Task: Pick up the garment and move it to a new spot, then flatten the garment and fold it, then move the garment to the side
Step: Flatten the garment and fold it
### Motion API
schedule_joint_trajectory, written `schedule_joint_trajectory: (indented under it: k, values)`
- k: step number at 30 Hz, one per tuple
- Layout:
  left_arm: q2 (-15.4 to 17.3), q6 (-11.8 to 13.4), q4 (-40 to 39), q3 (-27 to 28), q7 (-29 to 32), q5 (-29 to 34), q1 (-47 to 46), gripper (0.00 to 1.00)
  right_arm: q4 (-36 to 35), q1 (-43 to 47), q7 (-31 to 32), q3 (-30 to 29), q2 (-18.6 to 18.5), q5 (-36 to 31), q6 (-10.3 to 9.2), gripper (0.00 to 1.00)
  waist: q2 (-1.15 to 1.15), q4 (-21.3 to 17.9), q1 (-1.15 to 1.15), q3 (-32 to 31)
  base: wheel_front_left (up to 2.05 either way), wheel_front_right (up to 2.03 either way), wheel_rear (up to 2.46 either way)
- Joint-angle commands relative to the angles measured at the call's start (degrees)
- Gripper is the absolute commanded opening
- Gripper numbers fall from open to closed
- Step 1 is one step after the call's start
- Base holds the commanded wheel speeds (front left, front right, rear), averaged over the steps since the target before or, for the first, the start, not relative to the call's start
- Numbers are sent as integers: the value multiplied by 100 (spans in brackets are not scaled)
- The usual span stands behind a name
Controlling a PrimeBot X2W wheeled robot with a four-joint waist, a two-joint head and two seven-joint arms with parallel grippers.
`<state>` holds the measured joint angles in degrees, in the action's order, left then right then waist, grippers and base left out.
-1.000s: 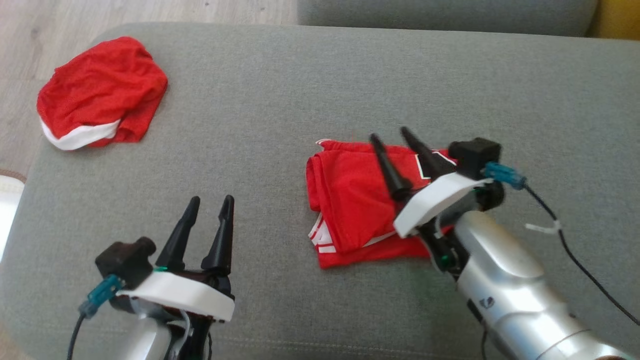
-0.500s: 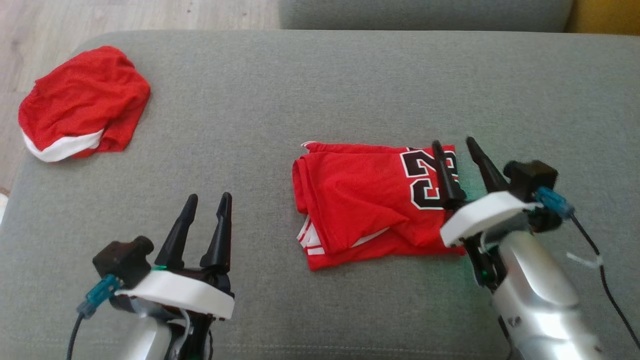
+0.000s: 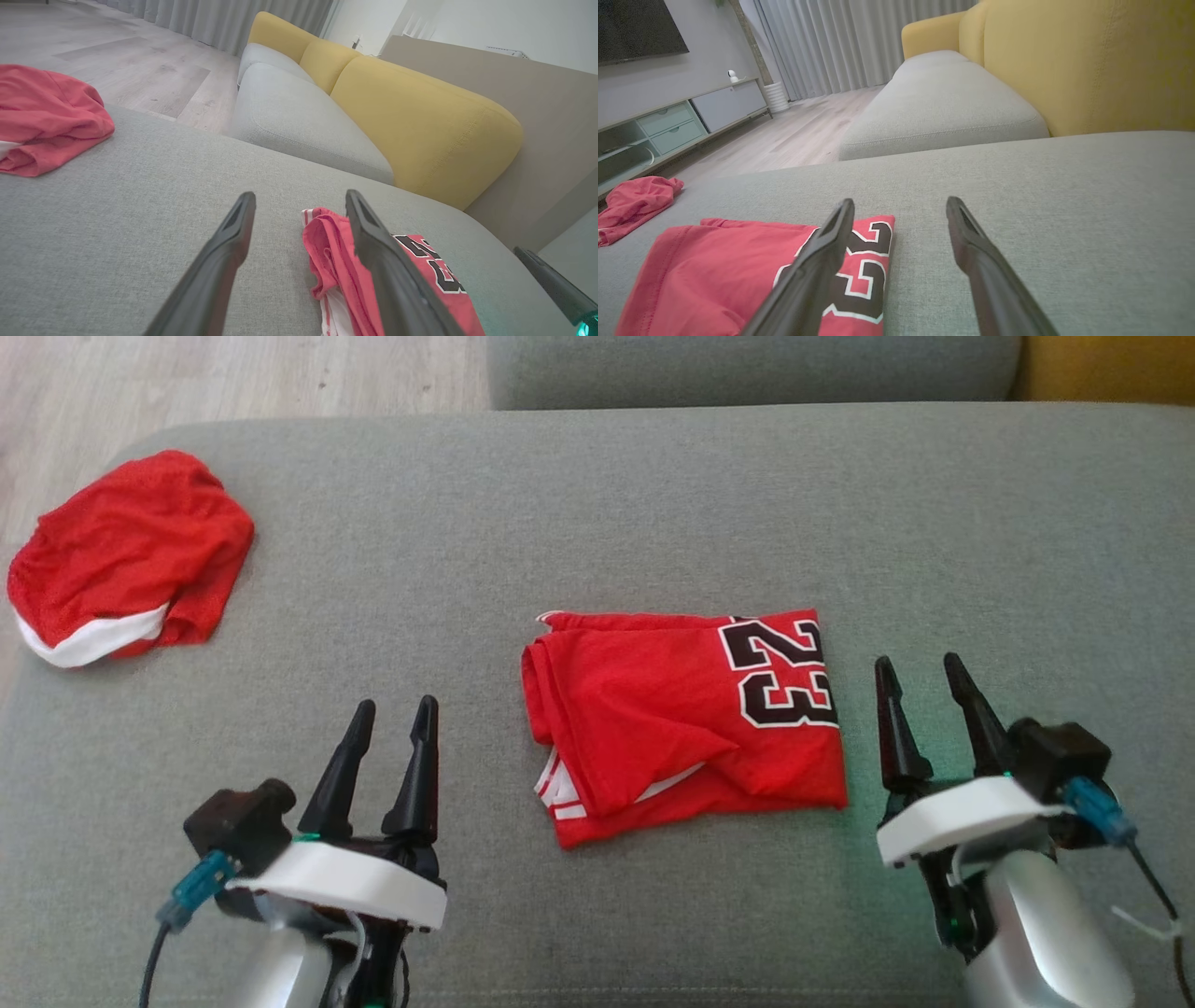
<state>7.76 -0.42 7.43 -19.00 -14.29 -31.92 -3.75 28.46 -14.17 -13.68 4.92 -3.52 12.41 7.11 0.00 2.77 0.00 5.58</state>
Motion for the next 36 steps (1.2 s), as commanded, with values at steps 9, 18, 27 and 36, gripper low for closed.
schedule_joint_trajectory:
  k: [9, 18, 27, 36]
  values:
    - [-185, -218, -27, 421, -70, 251, -143, 100, -787, 334, 354, 826, 64, -340, 37, 100, 0, 61, 0, -27, 0, 0, 0]
    - [-265, -325, 19, 545, -71, 383, -168, 100, -317, 152, 515, 1995, 64, -554, 37, 100, 0, 413, 0, 23, 0, 0, 0]
    - [-315, -389, 44, 593, -71, 456, -164, 100, 302, -251, 442, 2798, 64, -370, 37, 100, 0, 692, 0, 97, 0, 0, 0]
    - [-371, -445, 81, 630, -71, 510, -164, 100, 1034, -663, 334, 3264, 64, -302, 37, 100, 0, 828, 0, 150, 0, 0, 0]
